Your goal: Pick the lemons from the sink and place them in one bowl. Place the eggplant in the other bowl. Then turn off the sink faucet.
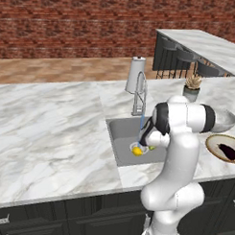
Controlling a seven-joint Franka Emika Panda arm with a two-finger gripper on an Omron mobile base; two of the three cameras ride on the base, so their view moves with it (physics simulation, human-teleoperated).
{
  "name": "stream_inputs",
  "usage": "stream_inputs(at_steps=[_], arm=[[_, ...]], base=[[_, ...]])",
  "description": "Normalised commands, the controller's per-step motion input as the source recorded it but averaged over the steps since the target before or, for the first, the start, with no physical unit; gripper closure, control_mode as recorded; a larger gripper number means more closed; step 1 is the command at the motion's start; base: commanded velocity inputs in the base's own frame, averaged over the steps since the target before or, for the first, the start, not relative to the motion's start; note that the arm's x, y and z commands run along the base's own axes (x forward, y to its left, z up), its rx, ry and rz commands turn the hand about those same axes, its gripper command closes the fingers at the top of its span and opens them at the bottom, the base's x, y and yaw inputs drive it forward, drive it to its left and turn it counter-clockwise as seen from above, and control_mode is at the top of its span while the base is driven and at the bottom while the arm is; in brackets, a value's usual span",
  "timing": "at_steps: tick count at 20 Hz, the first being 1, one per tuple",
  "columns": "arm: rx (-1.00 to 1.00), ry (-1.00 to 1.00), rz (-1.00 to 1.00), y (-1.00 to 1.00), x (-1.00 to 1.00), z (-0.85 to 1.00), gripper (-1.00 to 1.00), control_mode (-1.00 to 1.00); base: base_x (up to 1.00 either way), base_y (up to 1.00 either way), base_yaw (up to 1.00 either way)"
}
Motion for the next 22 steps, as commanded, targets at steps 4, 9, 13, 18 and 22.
stream_inputs(at_steps=[4, 9, 13, 18, 22], arm=[[0.0, 0.0, 0.0, 0.0, 0.31, -0.16, -1.0, -1.0], [0.0, 0.02, 0.0, -0.11, 0.12, -0.19, -1.0, -1.0], [0.01, 0.06, 0.0, -0.09, 0.01, -0.17, -1.0, -1.0], [0.01, 0.01, 0.0, -0.06, 0.14, -0.26, -1.0, -1.0], [0.0, 0.0, 0.0, -0.01, 0.21, -0.23, -1.0, -1.0]], base=[[0.0, 0.0, 0.0], [0.0, 0.0, 0.0], [0.0, 0.0, 0.0], [0.0, 0.0, 0.0], [0.0, 0.0, 0.0]])
